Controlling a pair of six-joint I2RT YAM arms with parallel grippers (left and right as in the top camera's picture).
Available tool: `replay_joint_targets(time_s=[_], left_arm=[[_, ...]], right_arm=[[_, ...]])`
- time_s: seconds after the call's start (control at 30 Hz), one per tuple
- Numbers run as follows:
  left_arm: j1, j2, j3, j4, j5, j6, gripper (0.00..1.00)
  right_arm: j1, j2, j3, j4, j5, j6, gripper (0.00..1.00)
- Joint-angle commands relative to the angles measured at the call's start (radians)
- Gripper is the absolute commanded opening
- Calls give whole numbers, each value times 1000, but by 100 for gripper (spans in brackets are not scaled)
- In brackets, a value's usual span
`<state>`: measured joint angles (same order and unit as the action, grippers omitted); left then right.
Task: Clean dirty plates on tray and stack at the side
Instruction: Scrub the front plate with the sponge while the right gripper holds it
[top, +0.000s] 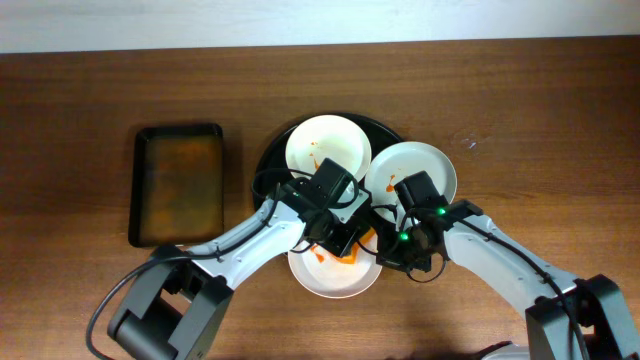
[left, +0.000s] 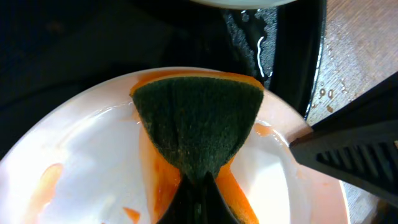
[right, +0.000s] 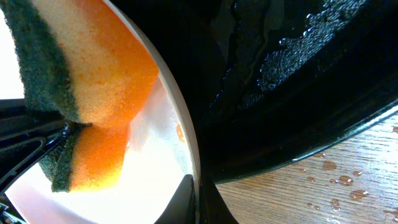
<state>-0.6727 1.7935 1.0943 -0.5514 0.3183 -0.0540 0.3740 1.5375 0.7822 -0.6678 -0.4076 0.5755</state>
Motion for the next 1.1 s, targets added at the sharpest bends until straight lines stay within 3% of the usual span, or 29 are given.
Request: replay_joint_targets(time_s=[0.0,0.3,0.37,0.67,0.87,0.97,1.07], left_arm=[[14,21,11,-42,-53,-10,0],[107,-61,39,-255,-15,-39,0],[105,-79,41,-258,53,-36,1],[64,-103,33,-225,48,-61,0],[21,-101,-18,-212,26,-230,1],[21,-101,-61,-191,26,-245,0],[21,-101,-80,-173,-103,-245,0]], right_arm=[[5,7,-7,-13,5,-9,4],[5,7,-7,-13,5,-9,4],[5,7,-7,-13,5,-9,4],[5,7,-7,-16,1,-8,4],[5,7,-7,-16,1,-8,4],[5,7,-7,-16,1,-8,4],[5,7,-7,-19,0,-8,4]])
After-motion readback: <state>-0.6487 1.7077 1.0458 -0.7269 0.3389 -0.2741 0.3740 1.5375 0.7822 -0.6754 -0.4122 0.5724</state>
